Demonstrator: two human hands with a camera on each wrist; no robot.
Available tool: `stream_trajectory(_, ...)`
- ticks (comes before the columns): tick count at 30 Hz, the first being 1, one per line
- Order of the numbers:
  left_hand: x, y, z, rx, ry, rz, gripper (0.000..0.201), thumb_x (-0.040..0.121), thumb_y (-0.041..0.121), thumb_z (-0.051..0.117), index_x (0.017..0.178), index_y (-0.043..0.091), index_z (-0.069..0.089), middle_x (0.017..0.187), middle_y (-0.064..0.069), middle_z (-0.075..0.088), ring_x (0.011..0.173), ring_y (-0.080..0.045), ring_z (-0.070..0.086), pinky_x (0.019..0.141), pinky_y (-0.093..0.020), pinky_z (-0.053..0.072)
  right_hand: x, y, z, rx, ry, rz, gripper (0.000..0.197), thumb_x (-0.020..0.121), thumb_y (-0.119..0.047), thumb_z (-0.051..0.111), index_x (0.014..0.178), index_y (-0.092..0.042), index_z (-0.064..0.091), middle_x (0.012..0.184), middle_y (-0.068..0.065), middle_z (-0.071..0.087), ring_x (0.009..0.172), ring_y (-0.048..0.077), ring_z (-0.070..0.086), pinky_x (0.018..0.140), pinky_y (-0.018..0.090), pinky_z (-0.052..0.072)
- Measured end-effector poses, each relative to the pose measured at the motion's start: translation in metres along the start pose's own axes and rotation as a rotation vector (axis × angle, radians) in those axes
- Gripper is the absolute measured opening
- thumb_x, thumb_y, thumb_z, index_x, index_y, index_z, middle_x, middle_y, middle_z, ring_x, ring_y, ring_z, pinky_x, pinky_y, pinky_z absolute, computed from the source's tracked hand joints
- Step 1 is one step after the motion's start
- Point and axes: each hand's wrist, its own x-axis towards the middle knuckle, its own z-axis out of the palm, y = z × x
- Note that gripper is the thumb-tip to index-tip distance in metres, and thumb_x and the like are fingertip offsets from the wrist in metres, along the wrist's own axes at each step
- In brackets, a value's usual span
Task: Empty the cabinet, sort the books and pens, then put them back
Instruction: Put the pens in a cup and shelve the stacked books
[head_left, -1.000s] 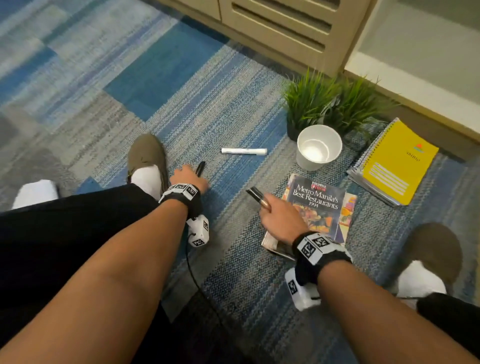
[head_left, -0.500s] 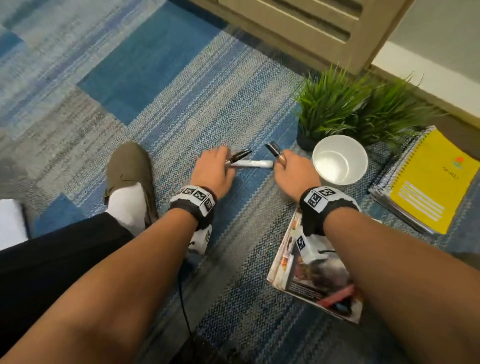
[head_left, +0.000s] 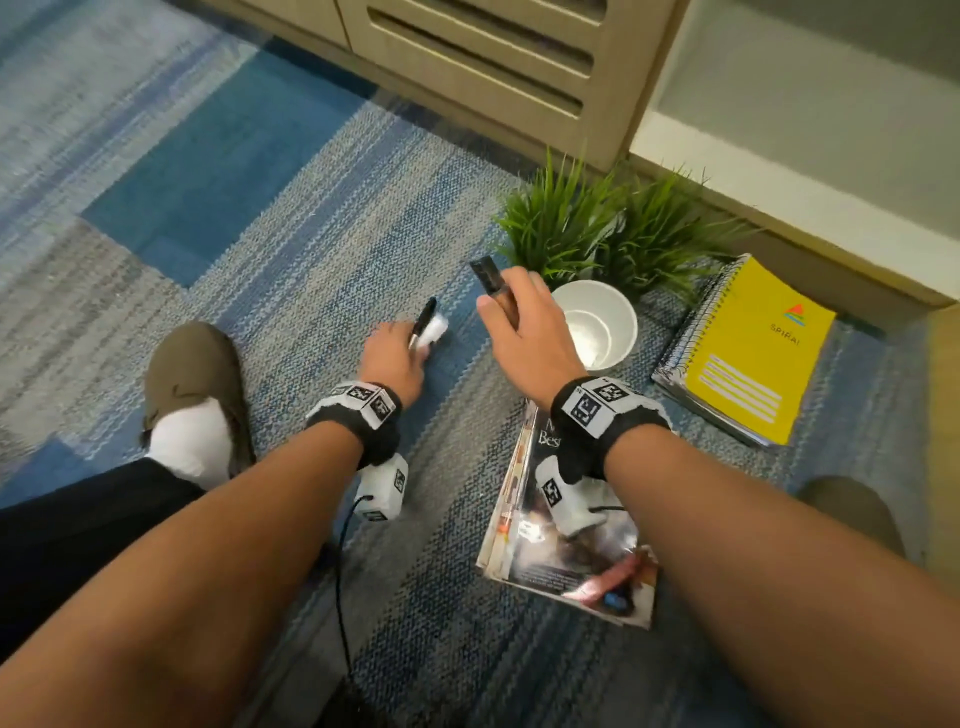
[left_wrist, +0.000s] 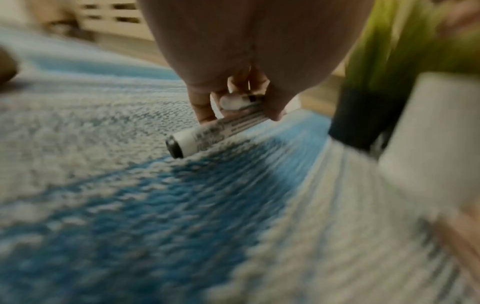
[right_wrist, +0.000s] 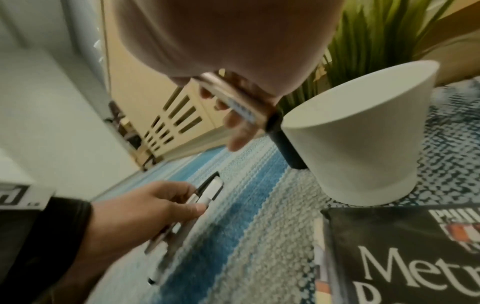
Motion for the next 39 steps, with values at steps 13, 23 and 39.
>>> stream_trajectory(13,-0.029,0.155,-0.07,-0.866,-0.168,0.107,0.025,0.085,0.007,0.072,0.106,-0.006,0.068,0.092,-0.021,0.066,0.081,-0.022,0.062,0.067,-0.03,0.06,-0.014,-0.017,-0.089,0.658,0.01,0.356,0.019,0.09,-0.007,0.072,0.107,0.001,0.072,0.093,0.017,0.075,0.084,0.025,0.076,0.066,0.041,0.064)
stream_trajectory(23,-0.024,0.192,-0.037,-0.262,-0.12,0.34,0.025,0.096,0.019,0.052,0.115,0.014,0.068,0.117,-0.012,0.062,0.112,-0.028,0.055,0.099,-0.041,0.043,0.002,-0.003,-0.112,0.626,0.176,0.521,0.01,0.084,-0.007,0.078,0.086,-0.011,0.069,0.096,0.017,0.076,0.076,0.024,0.072,0.067,0.043,0.064)
stream_trajectory(39,-0.082,0.079,0.012,-0.273,-0.174,-0.082,0.021,0.087,0.01,0.06,0.1,0.024,0.068,0.076,0.002,0.066,0.074,-0.02,0.063,0.083,-0.038,0.054,-0.002,0.048,-0.074,0.105,0.331,0.357,0.024,0.079,-0.023,0.082,0.074,-0.011,0.062,0.067,-0.005,0.061,0.069,0.017,0.054,0.059,0.026,0.036)
